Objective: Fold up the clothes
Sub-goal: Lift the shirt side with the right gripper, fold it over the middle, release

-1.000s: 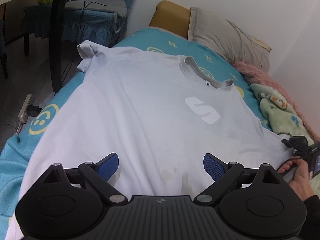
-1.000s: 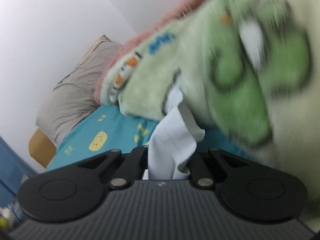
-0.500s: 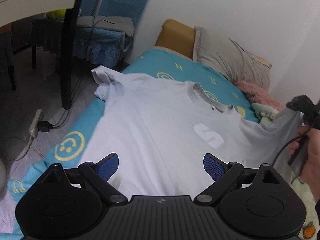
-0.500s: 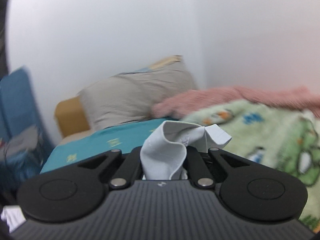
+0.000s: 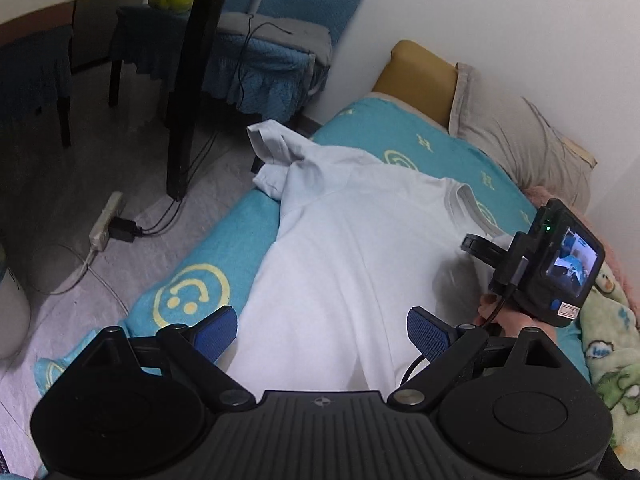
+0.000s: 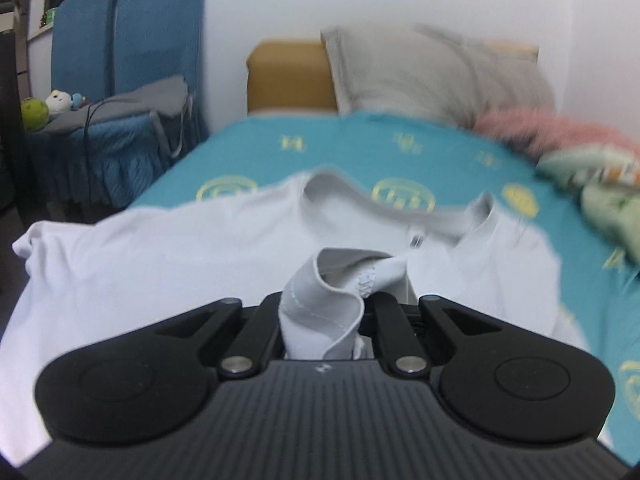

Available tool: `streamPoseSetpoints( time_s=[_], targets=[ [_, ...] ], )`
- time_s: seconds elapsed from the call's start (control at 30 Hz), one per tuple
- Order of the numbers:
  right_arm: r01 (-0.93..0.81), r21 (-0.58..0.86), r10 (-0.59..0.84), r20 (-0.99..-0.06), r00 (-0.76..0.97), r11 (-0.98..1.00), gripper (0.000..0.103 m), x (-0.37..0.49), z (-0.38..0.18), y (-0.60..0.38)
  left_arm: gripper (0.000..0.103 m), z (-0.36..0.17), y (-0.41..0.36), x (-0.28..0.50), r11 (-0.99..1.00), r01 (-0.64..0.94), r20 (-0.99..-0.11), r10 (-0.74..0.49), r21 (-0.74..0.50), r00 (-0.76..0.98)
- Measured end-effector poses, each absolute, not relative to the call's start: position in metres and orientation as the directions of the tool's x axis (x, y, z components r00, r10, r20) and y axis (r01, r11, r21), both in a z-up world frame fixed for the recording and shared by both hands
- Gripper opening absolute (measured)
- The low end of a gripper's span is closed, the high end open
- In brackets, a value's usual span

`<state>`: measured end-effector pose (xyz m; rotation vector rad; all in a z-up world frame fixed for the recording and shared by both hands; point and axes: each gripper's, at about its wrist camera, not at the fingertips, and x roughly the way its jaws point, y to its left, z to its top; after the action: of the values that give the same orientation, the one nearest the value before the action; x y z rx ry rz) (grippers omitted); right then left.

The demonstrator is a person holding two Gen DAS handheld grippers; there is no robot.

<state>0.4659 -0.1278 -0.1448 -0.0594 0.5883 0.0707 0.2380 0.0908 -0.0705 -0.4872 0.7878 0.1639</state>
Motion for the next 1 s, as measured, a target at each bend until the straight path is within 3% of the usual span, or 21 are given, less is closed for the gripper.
streamPoseSetpoints(
  time_s=[0.07,0.1,0.43,0.63,0.73,0.87,1.0],
  targets=[
    [-0.076,-0.046,0.038,-0.556,0.831,0.996,0.069,0.46,-0.143,-0.132,0.094,-0.07,0.088,0.237,0.885,-0.307,-0.711,-0.038,-0.35,0.702],
    [-0.074,-0.037,0.043,-0.527,0.849,0.997,0.072,0.451,-0.137,-0.138,0.094,-0.069,0.085,0.236,0.89,-0.3,-0.709,-0.036,-0.343,0.704],
    [-0.069,0.238,0.173,-0.448,0.877,0.969,0.073,0.315,-0.061,-0.231,0.094,-0.055,0.056,0.198,0.947,-0.155,-0.689,-0.086,-0.28,0.72],
    [0.007,0.361,0.181,-0.483,0.857,0.933,0.073,0.194,-0.046,-0.288,0.094,-0.041,0.029,0.166,0.959,-0.033,-0.647,-0.163,-0.28,0.745],
    [0.071,0.417,0.188,-0.548,0.815,0.906,0.074,0.162,-0.044,-0.303,0.093,-0.042,0.006,0.149,0.949,0.042,-0.646,-0.245,-0.313,0.723],
    [0.061,0.488,0.231,-0.516,0.825,0.871,0.073,0.124,-0.037,-0.318,0.089,-0.056,-0.031,0.127,0.917,0.162,-0.662,-0.378,-0.364,0.647],
    [0.076,0.522,0.225,-0.49,0.842,0.85,0.074,0.098,-0.037,-0.335,0.076,-0.077,-0.073,0.106,0.864,0.285,-0.681,-0.503,-0.415,0.533]
  ],
)
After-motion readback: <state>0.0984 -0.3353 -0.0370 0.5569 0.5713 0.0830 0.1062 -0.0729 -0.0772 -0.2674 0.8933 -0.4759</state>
